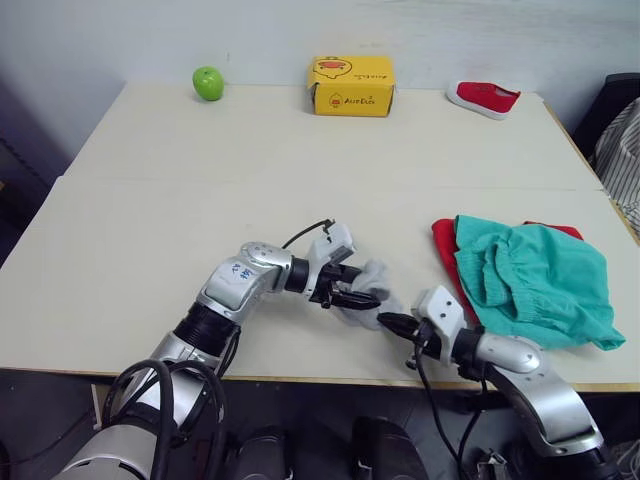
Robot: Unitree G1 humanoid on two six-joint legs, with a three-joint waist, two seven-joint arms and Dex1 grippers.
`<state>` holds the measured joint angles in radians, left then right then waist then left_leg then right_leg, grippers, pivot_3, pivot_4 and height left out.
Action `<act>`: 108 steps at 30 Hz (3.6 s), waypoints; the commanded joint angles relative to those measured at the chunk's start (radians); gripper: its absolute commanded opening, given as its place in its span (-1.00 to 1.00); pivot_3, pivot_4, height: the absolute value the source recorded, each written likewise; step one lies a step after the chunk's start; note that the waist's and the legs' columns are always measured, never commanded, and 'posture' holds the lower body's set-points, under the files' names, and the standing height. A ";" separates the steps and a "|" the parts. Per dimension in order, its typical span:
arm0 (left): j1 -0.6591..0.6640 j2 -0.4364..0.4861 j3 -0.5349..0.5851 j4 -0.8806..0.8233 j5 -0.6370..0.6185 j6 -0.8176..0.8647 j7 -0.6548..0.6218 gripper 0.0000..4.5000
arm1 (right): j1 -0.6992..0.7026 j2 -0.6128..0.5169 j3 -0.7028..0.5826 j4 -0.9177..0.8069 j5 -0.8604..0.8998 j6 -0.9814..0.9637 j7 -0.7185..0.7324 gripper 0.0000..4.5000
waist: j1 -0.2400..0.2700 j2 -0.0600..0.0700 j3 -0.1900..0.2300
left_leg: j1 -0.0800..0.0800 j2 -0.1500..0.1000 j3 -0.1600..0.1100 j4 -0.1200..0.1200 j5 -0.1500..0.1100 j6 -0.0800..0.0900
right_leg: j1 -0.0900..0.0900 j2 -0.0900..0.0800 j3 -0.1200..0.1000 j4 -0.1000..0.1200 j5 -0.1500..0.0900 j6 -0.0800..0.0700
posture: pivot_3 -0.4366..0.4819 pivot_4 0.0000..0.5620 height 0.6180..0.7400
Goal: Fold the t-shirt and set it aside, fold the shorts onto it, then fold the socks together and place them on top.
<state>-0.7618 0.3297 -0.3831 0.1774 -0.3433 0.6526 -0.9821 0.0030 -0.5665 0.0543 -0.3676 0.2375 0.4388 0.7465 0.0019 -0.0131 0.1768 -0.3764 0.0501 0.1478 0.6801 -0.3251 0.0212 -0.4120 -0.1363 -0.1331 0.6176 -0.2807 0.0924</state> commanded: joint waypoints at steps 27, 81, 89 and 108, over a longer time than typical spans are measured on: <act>0.183 -0.018 0.203 0.008 -0.029 -0.363 -0.154 -0.99 | -0.188 0.053 -0.142 -0.082 0.329 0.090 -0.012 -1.00 | -0.006 0.001 0.001 | -0.002 0.000 0.000 0.000 -0.002 0.002 | -0.001 -0.002 -0.002 -0.001 0.001 0.001 | -0.05 -0.47 1.00; 0.173 -0.101 0.074 0.169 0.253 -0.501 0.025 -1.00 | 0.284 -0.127 -0.412 -0.182 0.910 0.313 -0.156 -0.44 | 0.012 0.002 0.001 | -0.007 -0.004 -0.003 0.003 -0.003 0.010 | 0.001 -0.012 -0.002 -0.009 0.005 0.008 | -0.05 -0.47 1.00; 0.191 -0.097 0.084 0.150 0.252 -0.515 0.021 -1.00 | 0.301 -0.251 -0.410 -0.009 1.455 0.562 -0.552 0.80 | 0.021 0.002 0.000 | -0.008 -0.003 -0.003 0.003 -0.007 0.016 | 0.001 -0.012 -0.002 -0.010 0.005 0.006 | -0.05 -0.47 1.00; 0.221 -0.075 0.078 0.108 0.255 -0.490 0.025 -1.00 | -0.065 -0.140 -0.083 0.231 1.689 0.613 -0.973 0.98 | 0.007 -0.006 -0.007 | -0.007 -0.001 -0.001 0.003 -0.007 0.016 | 0.001 -0.007 -0.002 -0.010 0.006 0.006 | -0.05 -0.47 1.00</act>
<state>-0.5576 0.2541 -0.2881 0.3021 -0.0958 0.1518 -0.9558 -0.0696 -0.7339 -0.1173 -0.1555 1.9321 1.0215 -0.1951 0.0091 -0.0191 0.1694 -0.3836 0.0492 0.1466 0.6830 -0.3318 0.0369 -0.4113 -0.1436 -0.1354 0.6078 -0.2747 0.0987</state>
